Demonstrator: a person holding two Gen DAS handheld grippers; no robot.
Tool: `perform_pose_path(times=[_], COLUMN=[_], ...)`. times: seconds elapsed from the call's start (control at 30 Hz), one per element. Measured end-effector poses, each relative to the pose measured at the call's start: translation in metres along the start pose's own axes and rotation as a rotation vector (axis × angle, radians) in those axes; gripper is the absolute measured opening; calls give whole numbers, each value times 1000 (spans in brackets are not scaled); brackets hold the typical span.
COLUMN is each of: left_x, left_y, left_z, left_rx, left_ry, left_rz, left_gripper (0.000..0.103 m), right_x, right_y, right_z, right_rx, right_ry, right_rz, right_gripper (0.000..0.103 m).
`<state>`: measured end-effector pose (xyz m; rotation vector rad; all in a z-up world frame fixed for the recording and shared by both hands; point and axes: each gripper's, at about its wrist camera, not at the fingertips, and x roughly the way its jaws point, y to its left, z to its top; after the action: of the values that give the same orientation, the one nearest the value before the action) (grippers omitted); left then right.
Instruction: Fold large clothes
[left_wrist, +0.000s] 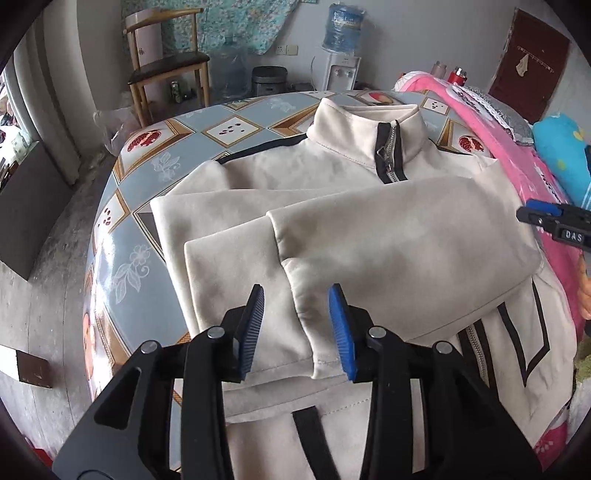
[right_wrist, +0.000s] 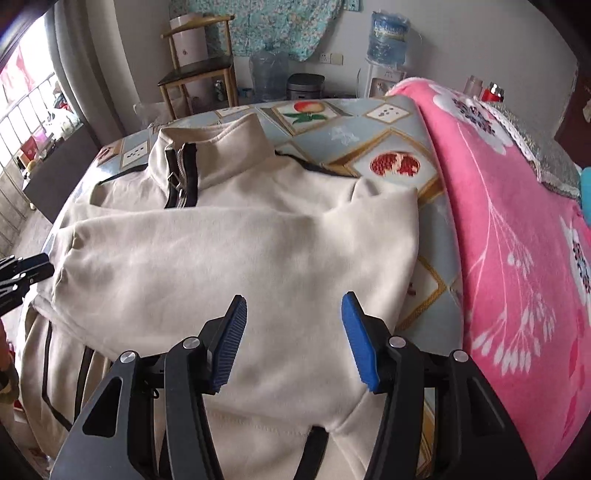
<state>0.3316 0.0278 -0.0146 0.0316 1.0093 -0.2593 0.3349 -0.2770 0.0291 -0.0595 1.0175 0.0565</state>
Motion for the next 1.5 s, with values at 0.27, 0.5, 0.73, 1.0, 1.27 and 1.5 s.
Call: perform_pose_path(times=[0.27, 0.5, 0.73, 1.0, 1.27, 1.5], left_x=[14, -13, -1, -42, -105, -129], left_y=[10, 0, -15, -16, -12, 8], left_z=[-16, -19, -39, -57, -127, -205], left_rx=[-21, 28, 79, 37, -7, -85], left_ry=[39, -19, 93, 14, -17, 1], left_rz=[2, 26, 59, 73, 73, 81], left_gripper=[39, 41, 54, 56, 67, 67], right_x=[48, -19, 4, -50, -89, -93], right_y=[-61, -7, 35, 18, -4, 26], right_z=[25, -14, -69, -100, -181, -231], right_rx=[255, 122, 20, 129, 211, 190], right_ry=[58, -16, 76, -7, 4, 42], right_rz=[-68, 35, 18, 81, 171, 176], right_gripper=[48, 71, 76, 77, 80, 81])
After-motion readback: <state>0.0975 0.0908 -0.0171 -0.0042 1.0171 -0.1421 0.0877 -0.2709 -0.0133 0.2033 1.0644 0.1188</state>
